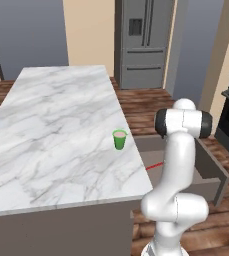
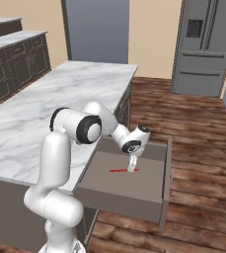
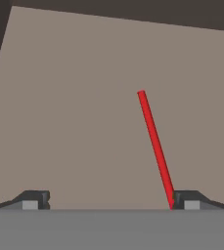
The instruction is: Pick up the straw from the left drawer and put it inside the smoothie cup.
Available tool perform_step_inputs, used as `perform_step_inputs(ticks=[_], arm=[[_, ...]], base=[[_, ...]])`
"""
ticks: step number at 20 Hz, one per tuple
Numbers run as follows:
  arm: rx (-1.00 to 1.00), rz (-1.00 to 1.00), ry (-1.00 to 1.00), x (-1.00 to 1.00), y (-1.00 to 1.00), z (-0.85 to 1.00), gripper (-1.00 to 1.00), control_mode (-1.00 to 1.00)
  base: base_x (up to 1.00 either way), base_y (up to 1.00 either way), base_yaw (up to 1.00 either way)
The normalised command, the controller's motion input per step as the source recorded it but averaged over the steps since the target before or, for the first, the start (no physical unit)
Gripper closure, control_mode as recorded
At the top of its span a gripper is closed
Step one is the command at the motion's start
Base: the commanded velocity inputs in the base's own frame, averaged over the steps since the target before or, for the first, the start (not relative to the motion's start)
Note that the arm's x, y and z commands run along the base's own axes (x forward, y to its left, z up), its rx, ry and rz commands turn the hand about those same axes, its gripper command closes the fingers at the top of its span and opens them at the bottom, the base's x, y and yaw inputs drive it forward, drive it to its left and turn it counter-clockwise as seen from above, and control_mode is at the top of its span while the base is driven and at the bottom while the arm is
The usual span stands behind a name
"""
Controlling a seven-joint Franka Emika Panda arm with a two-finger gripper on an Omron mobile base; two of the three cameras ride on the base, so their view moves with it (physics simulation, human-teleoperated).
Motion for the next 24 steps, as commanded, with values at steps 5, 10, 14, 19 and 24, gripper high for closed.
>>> perform_step_inputs(ticks=[5, 10, 14, 19, 24], arm=[[0.00, 0.00, 0.03, 0.08, 0.00, -0.02, -1.00, -1.00], [0.00, 0.02, 0.04, 0.01, 0.00, -0.18, -1.00, -1.00], [0.00, 0.04, 0.00, -0.02, 0.10, -0.34, -1.00, -1.00], [0.00, 0.04, 0.00, 0.00, 0.28, -0.25, -1.00, -1.00], [0.00, 0.02, 0.01, 0.00, 0.35, -0.20, -1.00, -1.00]], base=[[0.00, 0.00, 0.00], [0.00, 0.00, 0.00], [0.00, 0.00, 0.00], [0.00, 0.00, 0.00], [0.00, 0.00, 0.00]])
